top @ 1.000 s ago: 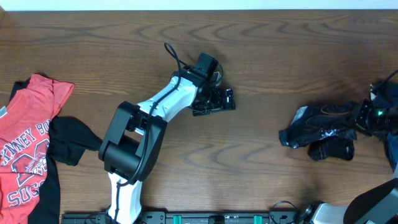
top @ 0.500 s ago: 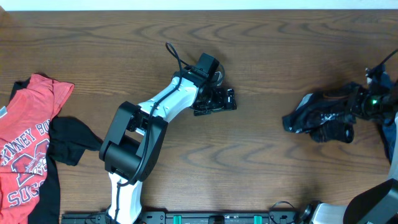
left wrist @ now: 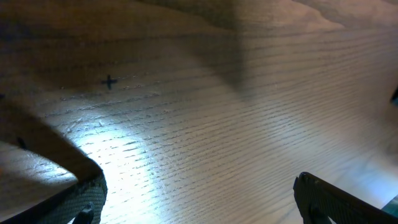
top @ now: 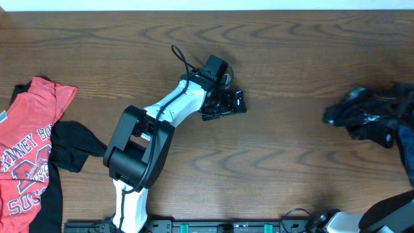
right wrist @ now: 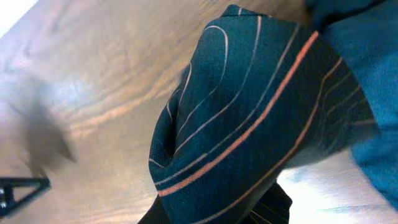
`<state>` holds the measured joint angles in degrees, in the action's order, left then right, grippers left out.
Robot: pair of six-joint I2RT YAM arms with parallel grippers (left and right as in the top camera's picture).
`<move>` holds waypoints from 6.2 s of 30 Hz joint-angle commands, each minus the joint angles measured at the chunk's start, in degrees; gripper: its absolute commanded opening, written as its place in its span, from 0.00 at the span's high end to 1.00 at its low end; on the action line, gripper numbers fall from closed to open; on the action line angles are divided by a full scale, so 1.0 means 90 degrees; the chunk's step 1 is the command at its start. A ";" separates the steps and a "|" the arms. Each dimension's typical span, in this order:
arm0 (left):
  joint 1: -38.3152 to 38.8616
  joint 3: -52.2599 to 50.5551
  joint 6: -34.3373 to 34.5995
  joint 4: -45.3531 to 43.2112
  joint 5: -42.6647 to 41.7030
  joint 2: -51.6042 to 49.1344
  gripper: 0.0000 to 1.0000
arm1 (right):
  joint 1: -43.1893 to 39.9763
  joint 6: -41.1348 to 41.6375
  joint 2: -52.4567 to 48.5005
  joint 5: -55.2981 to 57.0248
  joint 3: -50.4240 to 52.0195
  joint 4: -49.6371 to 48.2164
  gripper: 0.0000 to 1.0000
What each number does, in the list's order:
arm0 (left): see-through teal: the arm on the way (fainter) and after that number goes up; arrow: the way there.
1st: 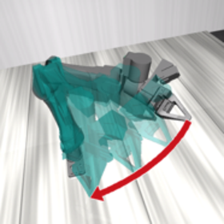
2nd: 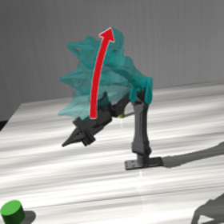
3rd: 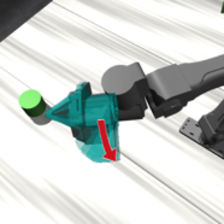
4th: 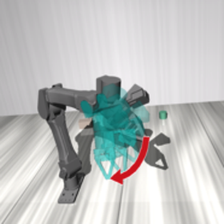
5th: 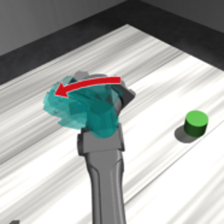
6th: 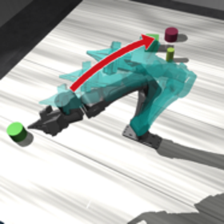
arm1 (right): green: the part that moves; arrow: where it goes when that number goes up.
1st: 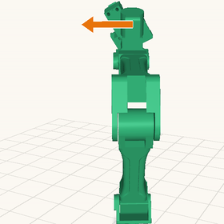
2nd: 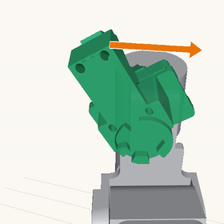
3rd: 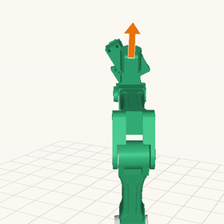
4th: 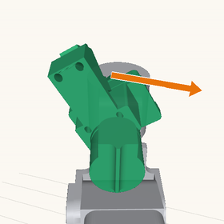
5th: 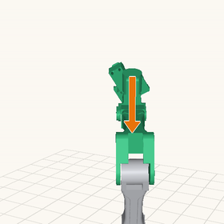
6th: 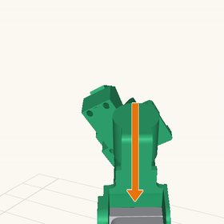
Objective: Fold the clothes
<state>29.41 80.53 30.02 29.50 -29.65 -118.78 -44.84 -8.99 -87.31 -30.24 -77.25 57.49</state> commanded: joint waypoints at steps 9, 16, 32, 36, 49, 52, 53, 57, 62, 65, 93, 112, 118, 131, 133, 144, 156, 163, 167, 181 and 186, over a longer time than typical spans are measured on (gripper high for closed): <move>0.0085 -0.0041 0.0085 0.0012 0.0034 -0.0199 0.02 | -0.1166 -0.0243 0.0005 -0.2033 -0.0199 -0.1141 0.99; 0.0148 -0.0041 0.0085 -0.0029 0.0032 -0.0199 0.02 | -0.0389 -0.0100 -0.0102 -0.1712 -0.0202 -0.1957 0.99; 0.0219 -0.0041 0.0085 -0.0024 0.0032 -0.0199 0.02 | -0.0109 -0.0153 -0.0959 -0.1401 -0.0461 -0.2276 0.99; 0.0219 -0.0041 0.0085 -0.0024 0.0032 -0.0199 0.02 | -0.0301 -0.0182 -0.0974 -0.1438 -0.0680 -0.2174 0.99; 0.0243 -0.0041 0.0228 -0.0002 0.0027 -0.0199 0.02 | -0.1192 -0.0712 -0.0974 -0.2334 -0.1404 -0.1399 0.99; 0.0243 -0.0041 0.0228 0.0046 0.0024 -0.0199 0.02 | -0.1549 -0.0833 -0.0971 -0.2929 -0.1404 -0.1387 0.99; 0.0243 -0.0041 0.0228 0.0087 0.0027 -0.0199 0.02 | -0.1712 -0.0899 -0.0971 -0.3213 -0.1404 -0.1382 0.99; 0.0243 -0.0041 0.0226 0.0138 0.0029 -0.0199 0.02 | -0.2307 -0.0937 -0.0971 -0.3837 -0.1401 -0.1384 0.99; 0.0243 -0.0041 0.0228 0.0138 0.0029 -0.0199 0.02 | -0.2786 -0.0959 -0.0971 -0.4002 -0.1392 -0.1387 0.99; 0.0243 -0.0041 0.0228 0.0146 0.0027 -0.0199 0.02 | -0.2849 -0.0991 -0.0971 -0.4022 -0.1389 -0.1418 0.99; 0.0243 -0.0046 0.0248 0.0119 0.0080 -0.0199 0.02 | -0.1693 -0.1615 -0.1926 -0.4347 -0.1389 -0.3196 0.99; 0.0243 -0.0046 0.0253 0.0119 0.0078 -0.0199 0.02 | -0.3028 -0.2123 -0.1955 -0.4719 -0.1389 -0.2812 0.99; 0.0243 -0.0046 0.0255 0.0121 0.0073 -0.0199 0.02 | -0.2878 -0.2419 -0.1955 -0.4714 -0.1389 -0.2642 0.99; 0.0243 -0.0046 0.0250 0.0141 0.0078 -0.0199 0.02 | -0.2737 -0.2492 -0.1955 -0.4711 -0.1389 -0.2623 0.99; 0.0243 -0.0046 0.0250 0.0141 0.0078 -0.0202 0.02 | -0.2735 -0.2492 -0.1957 -0.4711 -0.1389 -0.2603 0.99; 0.0243 -0.0046 0.0250 0.0211 0.0078 -0.0202 0.02 | -0.2829 -0.2489 -0.1955 -0.4777 -0.1392 -0.2480 0.01; 0.0240 -0.0046 0.0248 0.0199 0.0083 -0.0202 0.02 | -0.2820 -0.2118 -0.1953 -0.5780 -0.1399 -0.2608 0.01; 0.0228 -0.0046 0.0248 0.0163 0.0083 -0.0202 0.02 | -0.1486 -0.0223 -0.2001 -0.2234 -0.1392 -0.2606 0.01; 0.0221 -0.0046 0.0248 0.0189 0.0075 -0.0202 0.02 | -0.0673 0.0755 -0.2086 -0.0413 -0.1394 -0.2652 0.10; 0.0206 -0.0046 0.0245 0.0403 0.0075 -0.0202 0.02 | -0.1171 0.1190 -0.2307 0.0260 -0.1392 -0.1994 0.01; 0.0206 -0.0046 0.0248 0.0406 0.0073 -0.0202 0.02 | -0.1375 0.1183 -0.2569 -0.0078 -0.1392 -0.1989 0.03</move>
<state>31.29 80.71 31.75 32.18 -29.85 -118.83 -56.99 0.49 -108.57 -29.39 -88.79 39.40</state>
